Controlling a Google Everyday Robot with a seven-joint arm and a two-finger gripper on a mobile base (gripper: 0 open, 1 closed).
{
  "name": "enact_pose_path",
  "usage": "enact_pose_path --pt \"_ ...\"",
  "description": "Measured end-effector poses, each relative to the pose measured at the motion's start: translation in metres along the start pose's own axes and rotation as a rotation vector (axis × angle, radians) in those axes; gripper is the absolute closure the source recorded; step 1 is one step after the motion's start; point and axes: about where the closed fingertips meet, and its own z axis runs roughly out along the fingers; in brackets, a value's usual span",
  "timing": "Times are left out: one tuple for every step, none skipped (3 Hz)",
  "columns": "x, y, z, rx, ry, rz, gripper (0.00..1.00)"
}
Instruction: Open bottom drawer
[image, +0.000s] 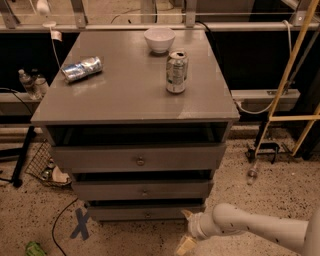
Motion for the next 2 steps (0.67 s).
enact_pose_path --pt "0.005 -0.008 0.012 0.023 0.032 -0.056 0.0" --pt "0.006 -0.034 0.031 0.062 0.091 -0.166 0.0"
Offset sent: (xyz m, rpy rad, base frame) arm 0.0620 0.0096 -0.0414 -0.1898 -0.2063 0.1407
